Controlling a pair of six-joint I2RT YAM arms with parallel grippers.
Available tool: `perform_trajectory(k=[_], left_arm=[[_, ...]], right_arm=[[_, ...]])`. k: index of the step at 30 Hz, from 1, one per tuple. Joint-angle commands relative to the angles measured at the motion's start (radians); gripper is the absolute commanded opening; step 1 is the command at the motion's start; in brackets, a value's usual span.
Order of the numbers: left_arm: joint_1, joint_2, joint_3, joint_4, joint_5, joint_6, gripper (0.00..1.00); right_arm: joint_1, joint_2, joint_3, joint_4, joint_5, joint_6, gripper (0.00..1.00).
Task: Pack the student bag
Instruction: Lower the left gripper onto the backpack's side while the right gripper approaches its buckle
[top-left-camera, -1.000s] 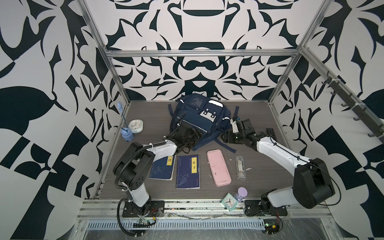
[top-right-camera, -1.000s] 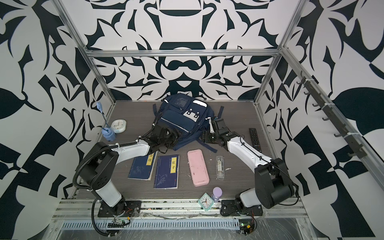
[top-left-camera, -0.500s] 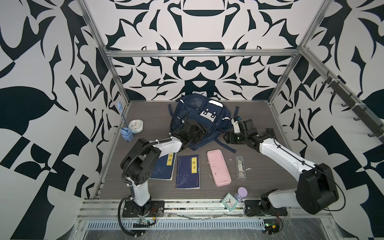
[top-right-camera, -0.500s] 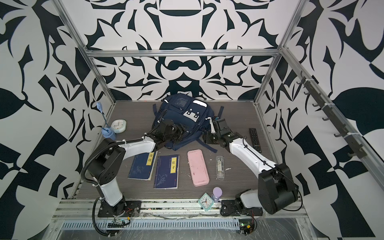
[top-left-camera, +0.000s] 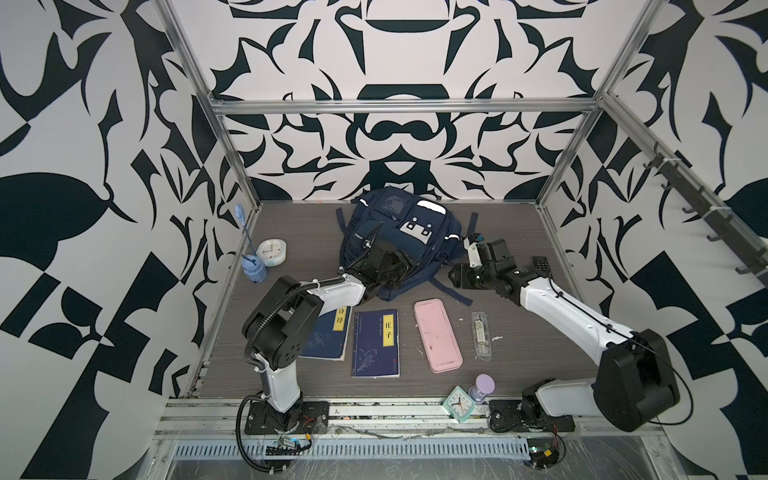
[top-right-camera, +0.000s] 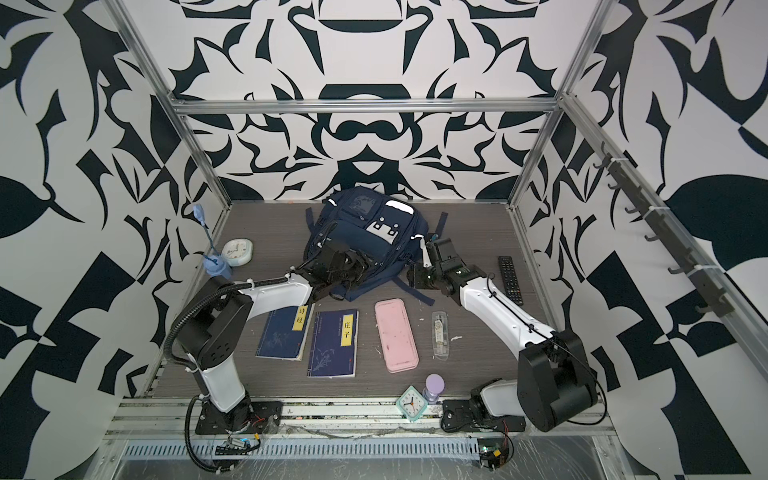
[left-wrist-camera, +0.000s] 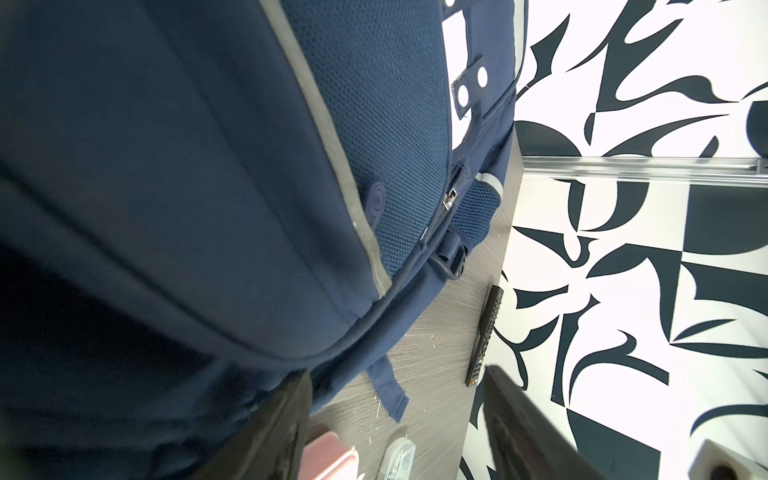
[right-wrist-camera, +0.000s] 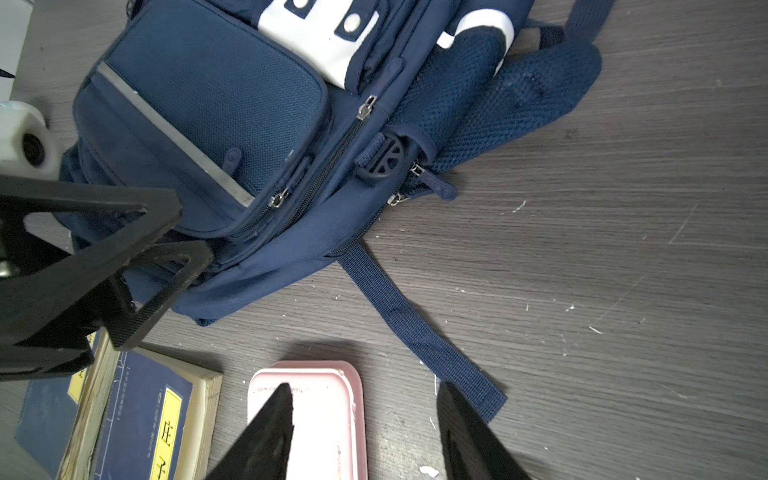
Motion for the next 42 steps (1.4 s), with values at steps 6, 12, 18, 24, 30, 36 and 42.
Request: perform_trajectory(k=[6, 12, 18, 24, 30, 36, 42], left_arm=[[0.008, 0.006, -0.031, -0.007, -0.04, -0.008, 0.67], [0.041, 0.049, -0.012, 0.029, -0.041, 0.0, 0.65], [0.055, 0.076, 0.011, 0.039, -0.037, 0.007, 0.46], [0.069, 0.074, 0.023, 0.045, -0.015, 0.027, 0.2], [0.088, 0.025, 0.046, -0.029, 0.065, 0.159, 0.0], [0.156, -0.074, 0.025, -0.044, 0.222, 0.296, 0.0], [0.233, -0.139, 0.1, -0.17, 0.414, 0.43, 0.0]], right_arm=[[0.005, -0.017, 0.0, 0.008, 0.006, 0.0, 0.56], [0.005, -0.021, 0.004, 0.001, 0.006, 0.0, 0.54], [0.005, -0.033, 0.003, -0.011, 0.014, -0.004, 0.51], [0.006, -0.03, -0.008, -0.002, 0.013, -0.002, 0.47], [0.007, -0.014, -0.015, 0.029, -0.004, -0.013, 0.46], [0.006, 0.023, -0.027, 0.09, -0.039, -0.02, 0.5], [0.025, 0.084, -0.052, 0.188, -0.07, -0.032, 0.51]])
